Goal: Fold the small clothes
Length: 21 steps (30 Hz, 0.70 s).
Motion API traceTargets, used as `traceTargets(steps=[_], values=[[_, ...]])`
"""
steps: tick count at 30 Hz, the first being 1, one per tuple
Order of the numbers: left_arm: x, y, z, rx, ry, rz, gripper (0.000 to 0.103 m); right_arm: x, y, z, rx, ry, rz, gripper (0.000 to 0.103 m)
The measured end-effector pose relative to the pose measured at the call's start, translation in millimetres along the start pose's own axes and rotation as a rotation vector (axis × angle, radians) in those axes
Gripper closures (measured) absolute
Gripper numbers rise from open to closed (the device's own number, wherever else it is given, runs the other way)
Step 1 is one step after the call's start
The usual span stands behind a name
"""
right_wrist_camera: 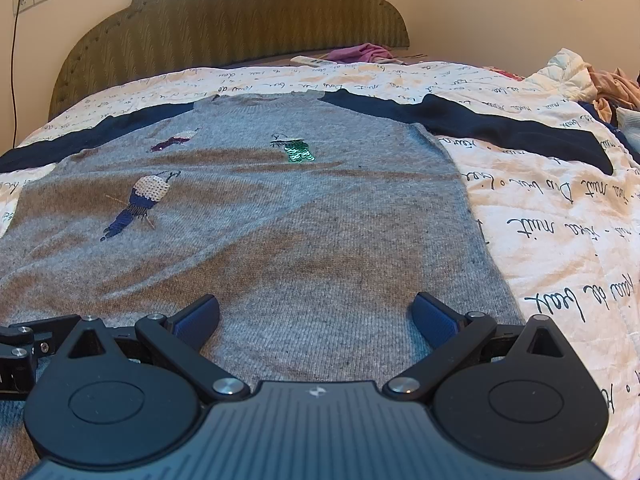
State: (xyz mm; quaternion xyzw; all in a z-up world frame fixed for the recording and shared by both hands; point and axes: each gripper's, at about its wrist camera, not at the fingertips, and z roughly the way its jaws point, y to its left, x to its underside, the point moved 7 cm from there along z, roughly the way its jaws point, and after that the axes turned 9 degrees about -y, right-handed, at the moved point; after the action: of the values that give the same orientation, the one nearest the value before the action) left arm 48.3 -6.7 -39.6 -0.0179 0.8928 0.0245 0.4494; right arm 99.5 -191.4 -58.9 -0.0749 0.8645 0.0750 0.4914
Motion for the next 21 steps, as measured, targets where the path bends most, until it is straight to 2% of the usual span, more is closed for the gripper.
traceTargets(steps=[5,9,13,16,19,21], values=[[-5,-7,-4,0.006,0.025,0.033,0.000,-3,1,-2,0.006,0.040,-0.014,0.000],[-15,-15,-2,0.015,0.022,0.079,0.001,-9,2,-2,-0.009,0.075,-0.023,0.000],[-32,-15,6,0.012,0.003,0.078,0.000,-21,-3,7,-0.039,0.096,-0.006,0.000],[-49,-14,18,0.009,-0.010,0.067,0.000,-39,-12,15,-0.064,0.074,-0.008,0.000],[-67,-13,31,-0.005,-0.029,0.060,0.001,-67,-31,22,-0.098,0.008,0.005,0.000],[-77,-12,39,-0.009,-0.041,0.050,0.000,-92,-58,26,-0.076,-0.048,0.043,0.000]])
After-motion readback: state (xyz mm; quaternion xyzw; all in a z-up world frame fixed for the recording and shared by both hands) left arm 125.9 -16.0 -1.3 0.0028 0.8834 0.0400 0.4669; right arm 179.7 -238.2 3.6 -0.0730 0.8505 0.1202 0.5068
